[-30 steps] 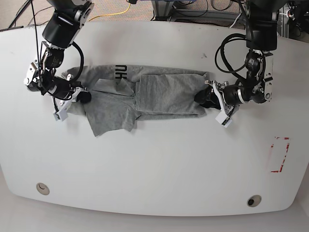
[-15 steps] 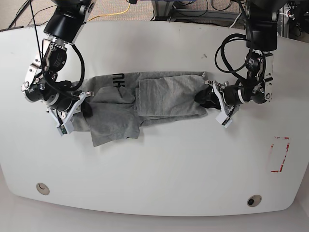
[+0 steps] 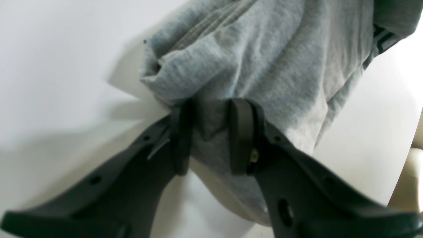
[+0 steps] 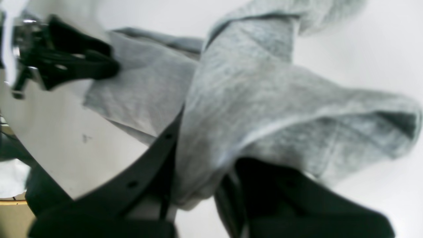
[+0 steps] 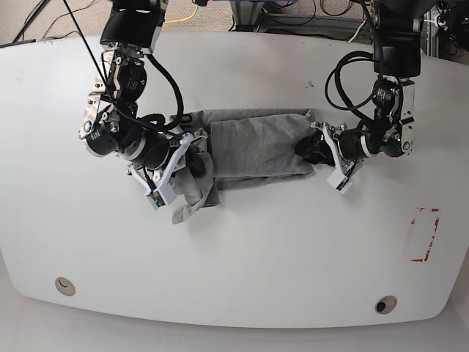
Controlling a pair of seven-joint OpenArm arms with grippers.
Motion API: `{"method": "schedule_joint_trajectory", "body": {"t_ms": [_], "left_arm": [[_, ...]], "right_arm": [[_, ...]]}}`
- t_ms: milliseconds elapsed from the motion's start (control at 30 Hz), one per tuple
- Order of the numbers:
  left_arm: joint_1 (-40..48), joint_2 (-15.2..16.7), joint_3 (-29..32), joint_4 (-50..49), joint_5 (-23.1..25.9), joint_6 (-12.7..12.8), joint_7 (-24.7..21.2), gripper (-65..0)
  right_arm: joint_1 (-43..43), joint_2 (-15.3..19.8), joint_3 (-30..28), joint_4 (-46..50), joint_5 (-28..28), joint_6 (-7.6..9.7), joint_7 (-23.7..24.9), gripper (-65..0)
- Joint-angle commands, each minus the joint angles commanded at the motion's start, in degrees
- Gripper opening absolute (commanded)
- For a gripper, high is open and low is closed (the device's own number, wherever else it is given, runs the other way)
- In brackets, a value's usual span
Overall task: Layout the t-shirt on the table in an organized manner, then fold the t-shirt properly
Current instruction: 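Push the folded shirt together with both grippers into a compact bundle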
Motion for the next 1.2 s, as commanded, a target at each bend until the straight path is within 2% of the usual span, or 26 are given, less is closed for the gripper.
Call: {"method": "schedule_joint_trajectory", "body": {"t_ms": [233, 300, 367, 600, 833, 933, 1100, 1167, 1200], "left_arm": [[0.0, 0.1, 0.0, 0.0, 0.0, 0.0, 0.0, -46.9], [0.0, 0.1, 0.0, 0.0, 0.0, 0.0, 0.0, -46.9], [0.0, 0.1, 0.0, 0.0, 0.0, 0.0, 0.0, -46.9], [0.1, 0.1, 0.0, 0.0, 0.0, 0.0, 0.0, -46.9], [0.5, 0.1, -0.2, 0.0, 0.0, 0.0, 0.0, -46.9], [0.8, 0.1, -0.2, 0.1, -0.1, 0.0, -0.1, -46.9], [0.8, 0.1, -0.2, 0.1, -0.1, 0.0, -0.1, -46.9], [0.8, 0.1, -0.2, 0.1, -0.1, 0.0, -0.1, -46.9], [0.8, 0.1, -0.2, 0.1, -0.1, 0.0, -0.1, -46.9]], "right_arm": [[0.2, -3.0, -6.4, -0.1, -0.3, -2.37, 2.6, -65.0], [0.6, -3.2, -8.1, -0.6, -0.3, -3.60, 3.5, -65.0], [0.8, -4.0, -9.4, -1.9, -0.1, -3.96, 4.0, -64.8], [3.0, -4.8, -12.0, -6.3, -0.2, -3.96, 5.5, -64.4], [4.7, -5.1, -12.3, -9.6, 0.0, -3.52, 5.5, -63.1], [5.7, -5.1, -15.1, -9.7, 0.0, -3.43, 5.5, -48.0], [5.6, -6.6, -15.9, -7.4, 0.2, -3.43, 5.5, -10.9], [5.7, -7.0, -16.4, -6.9, 0.2, -3.43, 5.5, -1.1], [5.8, -7.2, -17.8, -6.8, 0.2, -3.43, 5.5, 0.0]]}}
